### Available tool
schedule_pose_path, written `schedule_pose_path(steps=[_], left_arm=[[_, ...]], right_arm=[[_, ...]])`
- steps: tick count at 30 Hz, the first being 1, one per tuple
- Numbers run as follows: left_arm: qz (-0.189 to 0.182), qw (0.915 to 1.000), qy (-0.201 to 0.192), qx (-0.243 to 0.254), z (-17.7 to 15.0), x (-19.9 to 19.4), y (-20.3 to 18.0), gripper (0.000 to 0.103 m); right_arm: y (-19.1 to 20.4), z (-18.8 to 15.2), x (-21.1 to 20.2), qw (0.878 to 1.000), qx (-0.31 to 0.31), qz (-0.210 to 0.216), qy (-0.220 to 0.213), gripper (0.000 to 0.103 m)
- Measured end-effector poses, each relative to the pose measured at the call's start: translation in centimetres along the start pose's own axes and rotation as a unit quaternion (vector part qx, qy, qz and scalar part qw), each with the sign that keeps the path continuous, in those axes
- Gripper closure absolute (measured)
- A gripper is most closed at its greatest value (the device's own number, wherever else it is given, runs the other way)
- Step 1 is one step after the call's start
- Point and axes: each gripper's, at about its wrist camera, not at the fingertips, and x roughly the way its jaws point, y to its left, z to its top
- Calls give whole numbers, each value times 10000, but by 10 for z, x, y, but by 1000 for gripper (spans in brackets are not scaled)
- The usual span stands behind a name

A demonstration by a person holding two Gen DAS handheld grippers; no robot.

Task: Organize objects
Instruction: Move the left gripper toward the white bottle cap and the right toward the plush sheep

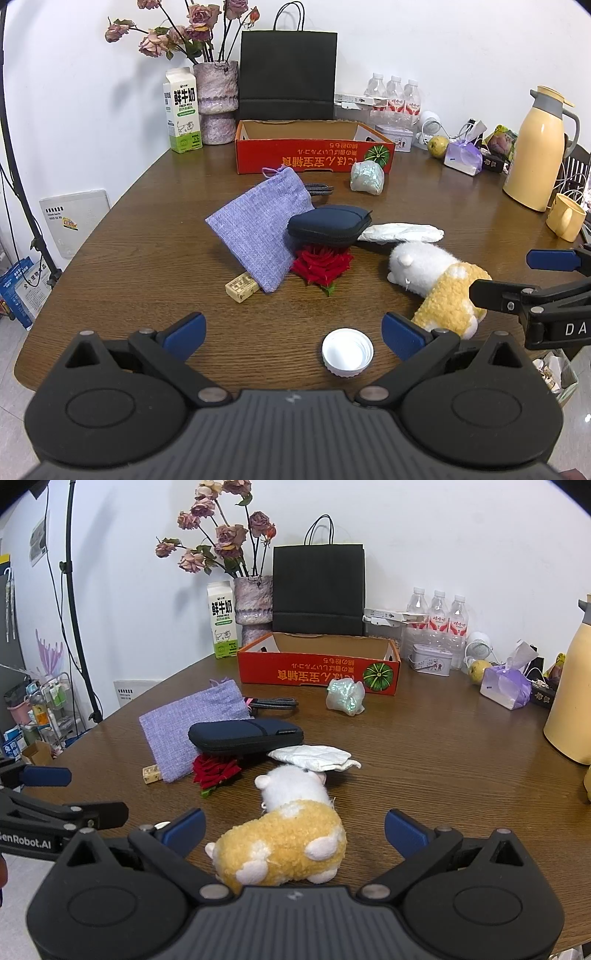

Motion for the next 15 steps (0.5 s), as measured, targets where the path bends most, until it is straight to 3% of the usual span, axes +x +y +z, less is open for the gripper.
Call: schedule_pose_path(steps=[15], left_arm=[[-4,10000,-5,3,-1,0,-1,0]], right_arm=[[0,0,-1,10000,-5,1,-4,0]])
